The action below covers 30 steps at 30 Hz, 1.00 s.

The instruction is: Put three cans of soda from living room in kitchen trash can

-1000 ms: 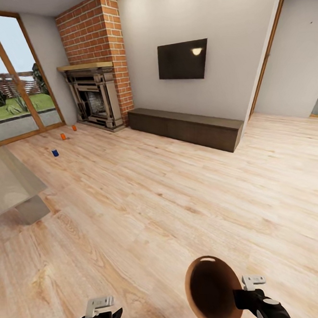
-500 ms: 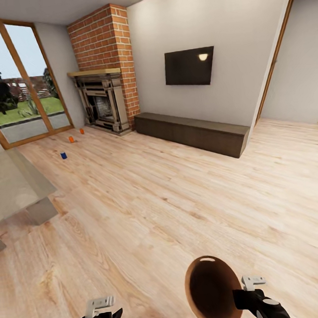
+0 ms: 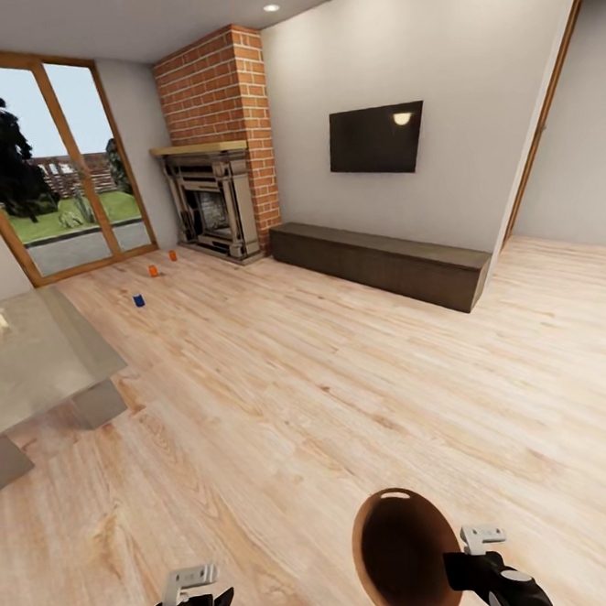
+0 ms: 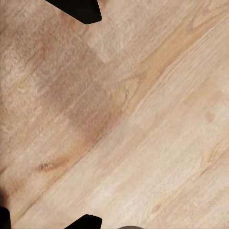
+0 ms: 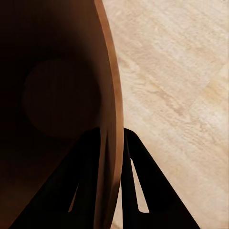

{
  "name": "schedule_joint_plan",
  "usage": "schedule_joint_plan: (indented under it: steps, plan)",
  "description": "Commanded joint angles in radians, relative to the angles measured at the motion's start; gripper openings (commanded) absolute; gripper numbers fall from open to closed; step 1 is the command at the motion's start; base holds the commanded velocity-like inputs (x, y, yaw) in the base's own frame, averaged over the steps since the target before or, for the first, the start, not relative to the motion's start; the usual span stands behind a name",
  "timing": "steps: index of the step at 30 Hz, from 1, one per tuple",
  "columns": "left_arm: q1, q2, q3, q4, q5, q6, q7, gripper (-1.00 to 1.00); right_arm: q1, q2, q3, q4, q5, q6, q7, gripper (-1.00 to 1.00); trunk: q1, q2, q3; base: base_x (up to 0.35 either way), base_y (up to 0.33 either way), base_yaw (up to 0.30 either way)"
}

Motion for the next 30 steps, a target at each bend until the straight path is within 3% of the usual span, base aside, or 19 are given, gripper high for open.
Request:
schedule_joint_plan:
  steps: [1, 13, 16, 30]
  plan:
    - [0.0, 0.0, 0.0, 0.0, 0.0, 0.0, 0.0, 1.0, 0.0, 0.0, 0.0, 0.0, -0.007, 0.0, 0.007, -1.0, -0.004, 0.007, 0.005, 0.0, 0.0, 0.112]
    - [0.0, 0.0, -0.001, 0.0, 0.0, 0.0, 0.0, 1.0, 0.0, 0.0, 0.0, 0.0, -0.006, -0.01, 0.007, -1.0, -0.05, 0.091, 0.06, 0.0, 0.0, 0.095]
    - [0.0, 0.0, -0.001, 0.0, 0.001, 0.0, 0.0, 1.0, 0.004, 0.0, 0.001, -0.001, -0.005, -0.06, 0.007, -1.0, -0.061, 0.112, 0.071, 0.0, 0.0, 0.019]
    - [0.0, 0.0, -0.001, 0.0, 0.0, -0.001, 0.0, 1.0, 0.007, -0.001, 0.0, -0.001, -0.006, -0.078, 0.007, -1.0, -0.115, 0.21, 0.117, 0.0, 0.0, 0.011]
